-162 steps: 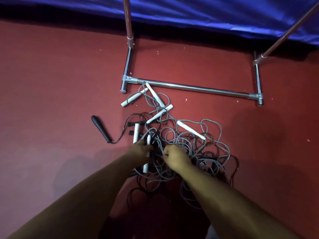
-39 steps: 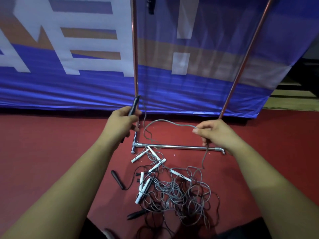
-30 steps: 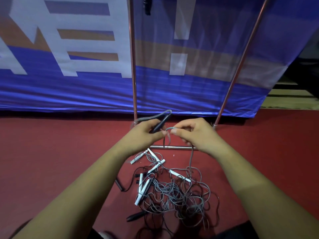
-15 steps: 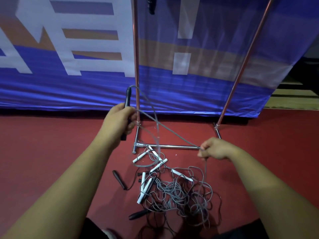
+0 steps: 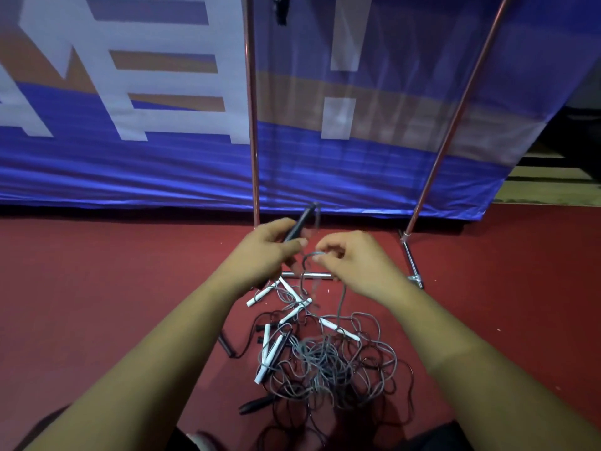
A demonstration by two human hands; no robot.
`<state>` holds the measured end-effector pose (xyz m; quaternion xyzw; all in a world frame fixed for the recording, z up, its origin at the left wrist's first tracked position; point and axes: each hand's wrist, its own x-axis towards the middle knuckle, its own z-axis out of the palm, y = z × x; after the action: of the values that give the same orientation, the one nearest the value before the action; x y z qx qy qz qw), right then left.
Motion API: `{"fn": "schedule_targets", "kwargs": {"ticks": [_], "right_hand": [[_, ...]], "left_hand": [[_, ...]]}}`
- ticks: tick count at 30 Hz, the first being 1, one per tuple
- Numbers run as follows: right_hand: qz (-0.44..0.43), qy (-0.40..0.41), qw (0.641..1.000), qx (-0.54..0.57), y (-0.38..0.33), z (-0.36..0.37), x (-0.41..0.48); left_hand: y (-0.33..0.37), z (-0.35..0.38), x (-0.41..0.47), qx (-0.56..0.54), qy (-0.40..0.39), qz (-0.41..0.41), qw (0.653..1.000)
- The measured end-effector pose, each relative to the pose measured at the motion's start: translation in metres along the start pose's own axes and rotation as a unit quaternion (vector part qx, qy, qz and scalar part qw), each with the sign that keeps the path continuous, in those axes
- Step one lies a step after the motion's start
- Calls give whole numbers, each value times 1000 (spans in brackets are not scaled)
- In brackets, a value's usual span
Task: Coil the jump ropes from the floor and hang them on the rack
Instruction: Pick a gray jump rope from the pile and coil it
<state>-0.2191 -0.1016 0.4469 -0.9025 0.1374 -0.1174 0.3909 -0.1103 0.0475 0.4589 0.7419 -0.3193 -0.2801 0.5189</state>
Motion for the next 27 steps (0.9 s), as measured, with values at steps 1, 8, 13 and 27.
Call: {"fn": "schedule_targets", "kwargs": {"ticks": [1, 8, 13, 27], "right_hand": [[-5, 26, 1000, -2, -1, -1, 0], [82, -144, 981, -97, 46, -6, 0], [165, -128, 977, -35, 80, -12, 7], [29, -37, 996, 74, 8, -12, -3]], "left_hand": [[-2, 2, -1, 19, -38, -8, 999], [-3, -7, 9, -87, 102, -21, 991], [-13, -22, 9, -146, 165, -35, 975], [-4, 5, -1, -9, -55, -31, 998]]}}
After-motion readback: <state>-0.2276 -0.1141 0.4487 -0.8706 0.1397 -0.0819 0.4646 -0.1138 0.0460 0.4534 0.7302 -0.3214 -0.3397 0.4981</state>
